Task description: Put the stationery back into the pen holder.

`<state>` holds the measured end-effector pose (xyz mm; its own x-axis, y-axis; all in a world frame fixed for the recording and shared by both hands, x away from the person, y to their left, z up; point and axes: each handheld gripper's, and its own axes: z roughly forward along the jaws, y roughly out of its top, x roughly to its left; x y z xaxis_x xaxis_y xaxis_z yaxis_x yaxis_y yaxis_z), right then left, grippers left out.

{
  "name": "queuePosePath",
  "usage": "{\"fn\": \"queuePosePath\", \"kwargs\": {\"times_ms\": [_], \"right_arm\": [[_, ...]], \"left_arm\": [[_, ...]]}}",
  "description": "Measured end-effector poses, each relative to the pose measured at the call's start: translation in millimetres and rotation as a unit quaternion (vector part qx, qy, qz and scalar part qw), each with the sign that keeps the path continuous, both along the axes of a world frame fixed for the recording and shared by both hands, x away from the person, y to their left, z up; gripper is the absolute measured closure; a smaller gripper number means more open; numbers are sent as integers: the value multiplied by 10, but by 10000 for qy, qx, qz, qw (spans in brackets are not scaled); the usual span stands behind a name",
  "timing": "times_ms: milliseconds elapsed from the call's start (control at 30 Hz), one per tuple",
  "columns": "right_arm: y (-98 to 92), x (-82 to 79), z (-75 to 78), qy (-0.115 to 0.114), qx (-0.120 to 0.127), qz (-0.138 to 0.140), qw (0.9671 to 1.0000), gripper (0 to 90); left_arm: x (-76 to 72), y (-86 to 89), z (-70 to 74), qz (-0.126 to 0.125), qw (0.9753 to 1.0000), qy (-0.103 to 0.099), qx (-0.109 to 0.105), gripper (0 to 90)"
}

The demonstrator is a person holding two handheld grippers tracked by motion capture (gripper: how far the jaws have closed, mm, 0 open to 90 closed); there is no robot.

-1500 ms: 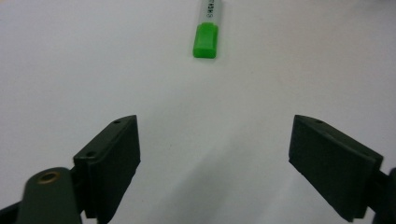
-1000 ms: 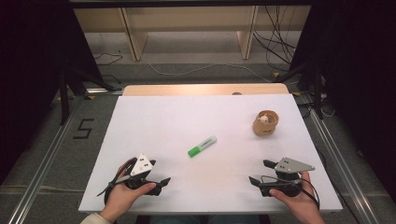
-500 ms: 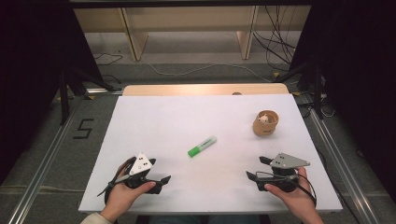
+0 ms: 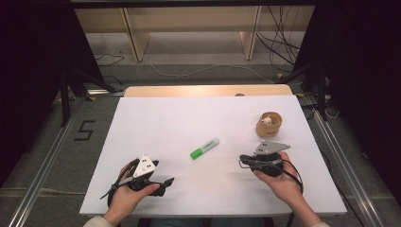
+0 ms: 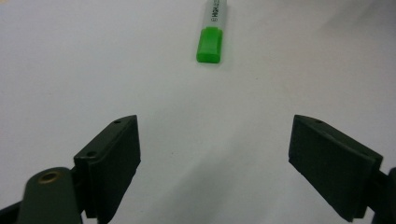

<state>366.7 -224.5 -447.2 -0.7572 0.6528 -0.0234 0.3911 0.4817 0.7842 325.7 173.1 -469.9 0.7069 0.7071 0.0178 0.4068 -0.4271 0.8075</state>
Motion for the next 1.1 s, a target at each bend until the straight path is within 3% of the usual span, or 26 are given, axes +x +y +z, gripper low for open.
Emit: {"fn": "queuePosePath", "kwargs": {"times_ms": [267, 567, 833, 1100], "right_arm": [[431, 415, 46, 47, -191, 21, 9998, 900], [798, 851, -49, 204, -472, -128, 9986, 900], [959, 1028, -99, 238, -723, -102, 9970, 900], [1083, 1233, -129, 425, -827, -238, 9954, 900]], "left_arm": [[0, -2, -4, 10, 10000, -3, -2, 166], [3, -1, -11, 5, 10000, 20, -17, 167], [1, -11, -16, -52, 10000, 47, -2, 171], [4, -30, -30, -69, 10000, 44, -16, 171]]}}
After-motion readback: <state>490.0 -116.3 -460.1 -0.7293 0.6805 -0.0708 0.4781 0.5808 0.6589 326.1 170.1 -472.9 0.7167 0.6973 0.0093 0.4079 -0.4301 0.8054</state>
